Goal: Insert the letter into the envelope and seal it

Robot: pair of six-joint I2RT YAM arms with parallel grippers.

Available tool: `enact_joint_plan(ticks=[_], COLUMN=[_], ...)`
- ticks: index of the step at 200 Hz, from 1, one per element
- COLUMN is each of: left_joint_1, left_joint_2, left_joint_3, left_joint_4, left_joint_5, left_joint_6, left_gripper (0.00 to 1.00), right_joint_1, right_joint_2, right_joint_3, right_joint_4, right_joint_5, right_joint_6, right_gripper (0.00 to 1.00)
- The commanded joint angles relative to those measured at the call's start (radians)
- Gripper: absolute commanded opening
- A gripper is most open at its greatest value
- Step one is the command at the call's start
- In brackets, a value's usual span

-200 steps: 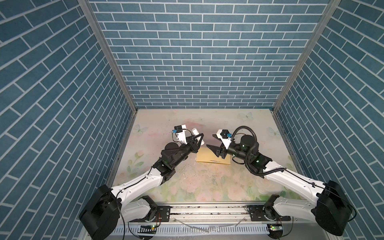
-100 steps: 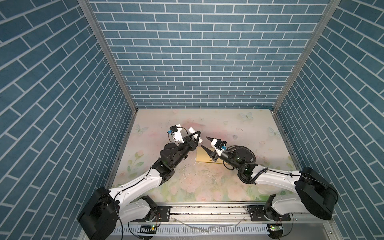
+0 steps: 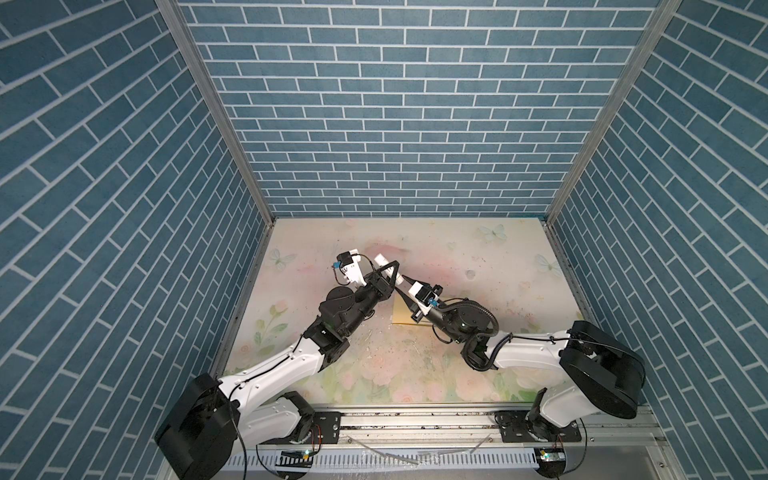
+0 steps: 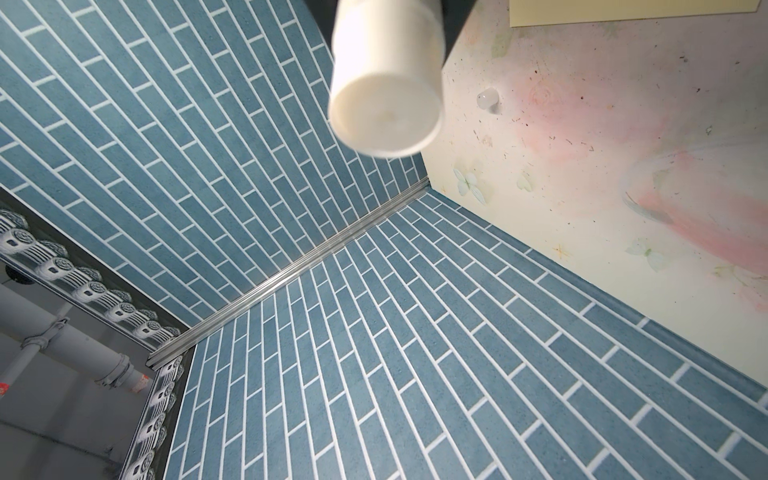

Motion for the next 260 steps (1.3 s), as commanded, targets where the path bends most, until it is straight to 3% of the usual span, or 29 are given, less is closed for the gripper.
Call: enact_joint_plan(ticks=[1,33,59,82,95,115,160,178,205,236,260], left_joint_1=[0.004,0.004,0.004,0.004,0.005,0.004,0.004,0.004,0.004,0.004,0.004], left_joint_2=[-0.012,-0.015,-0.011,-0.003,0.004,0.018,0.05,0.062,0.063,0.061,0.047], left_joint_3=[-0.013,-0.017,-0.02,-0.026,-0.031,-0.043,-0.07,-0.071,-0.071,-0.069,-0.059], left_joint_4=[0.042,0.045,0.05,0.072,0.102,0.164,0.32,0.355,0.362,0.349,0.295], left_joint_5=[0.001,-0.002,-0.003,0.003,0.009,0.027,0.078,0.093,0.096,0.086,0.056], left_joint_6=[-0.001,-0.003,-0.003,0.01,0.026,0.075,0.16,0.177,0.187,0.184,0.145], left_gripper=[0.0,0.0,0.0,0.0,0.0,0.0,0.0,0.0,0.0,0.0,0.0], right_joint_1=[0.019,0.03,0.036,0.036,0.033,-0.001,-0.184,-0.22,-0.247,-0.254,-0.254], right_joint_2=[0.024,0.04,0.04,0.022,-0.003,-0.048,-0.057,-0.027,0.021,0.044,-0.012], right_joint_3=[0.05,0.059,0.065,0.075,0.087,0.112,0.183,0.199,0.224,0.232,0.209], right_joint_4=[0.098,0.119,0.116,0.089,0.041,-0.048,-0.064,-0.001,0.059,0.085,-0.018], right_joint_5=[0.058,0.084,0.094,0.084,0.066,0.021,-0.263,-0.321,-0.387,-0.432,-0.412], right_joint_6=[-0.054,-0.06,-0.045,0.028,0.093,0.302,1.003,1.178,1.347,1.405,1.253], right_gripper=[0.32,0.27,0.11,0.0,0.0,0.0,0.0,0.0,0.0,0.03,0.23])
